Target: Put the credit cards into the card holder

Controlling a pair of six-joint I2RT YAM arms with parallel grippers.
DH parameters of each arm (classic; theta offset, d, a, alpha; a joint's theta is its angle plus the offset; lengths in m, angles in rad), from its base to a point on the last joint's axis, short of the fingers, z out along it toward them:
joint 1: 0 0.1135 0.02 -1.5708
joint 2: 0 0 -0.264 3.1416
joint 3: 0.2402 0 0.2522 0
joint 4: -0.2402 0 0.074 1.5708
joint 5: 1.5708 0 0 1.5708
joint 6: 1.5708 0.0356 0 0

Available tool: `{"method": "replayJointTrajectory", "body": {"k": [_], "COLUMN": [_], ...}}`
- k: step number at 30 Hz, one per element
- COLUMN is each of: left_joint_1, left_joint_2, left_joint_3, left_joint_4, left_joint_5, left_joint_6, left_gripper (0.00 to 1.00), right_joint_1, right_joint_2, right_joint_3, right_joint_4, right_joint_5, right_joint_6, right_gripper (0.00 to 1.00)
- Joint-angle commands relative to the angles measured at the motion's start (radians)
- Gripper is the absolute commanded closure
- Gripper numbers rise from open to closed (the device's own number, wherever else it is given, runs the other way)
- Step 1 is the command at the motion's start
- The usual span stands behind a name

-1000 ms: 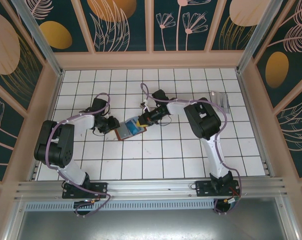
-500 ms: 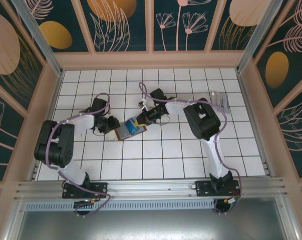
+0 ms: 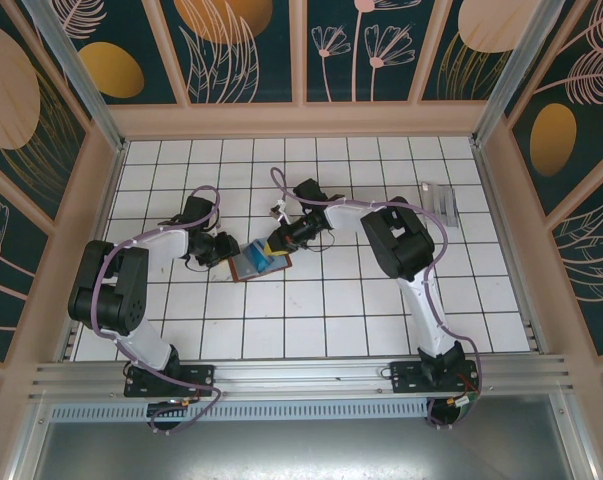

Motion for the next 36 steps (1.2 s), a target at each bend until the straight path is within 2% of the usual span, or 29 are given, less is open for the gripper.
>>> {"method": "replayJointTrajectory", "body": {"k": [1, 14, 20, 26, 32, 36], "left_joint_1": [0.002, 0.003, 0.003, 0.002, 0.003, 0.002], "left_joint_2": [0.037, 0.010, -0.001, -0.004, -0.012, -0.012], "left_joint_3": [-0.008, -0.044, -0.057, -0.058, -0.077, -0.091], "left_joint_4": [0.023, 0.047, 0.056, 0.059, 0.083, 0.118], "left_joint_5": [-0.001, 0.014, 0.021, 0.042, 0.076, 0.100], "left_joint_6": [0.016, -0.010, -0.015, -0.011, -0.020, -0.043], "left_gripper": [0.64, 0.63, 0.63, 0.63, 0.62, 0.63], "right_joint_1": [0.002, 0.013, 0.023, 0.040, 0.086, 0.125], "right_joint_2": [0.024, -0.009, -0.056, -0.078, -0.143, -0.167], "right_joint_3": [-0.006, -0.057, -0.214, -0.248, -0.323, -0.342], "right_joint_4": [0.066, 0.197, 0.431, 0.451, 0.532, 0.564], "right_joint_5": [0.062, 0.101, 0.116, 0.179, 0.312, 0.374], "right_joint_6": [-0.001, 0.028, 0.209, 0.278, 0.414, 0.444], "right_gripper": [1.00, 1.00, 1.00, 1.00, 1.00, 1.00]}}
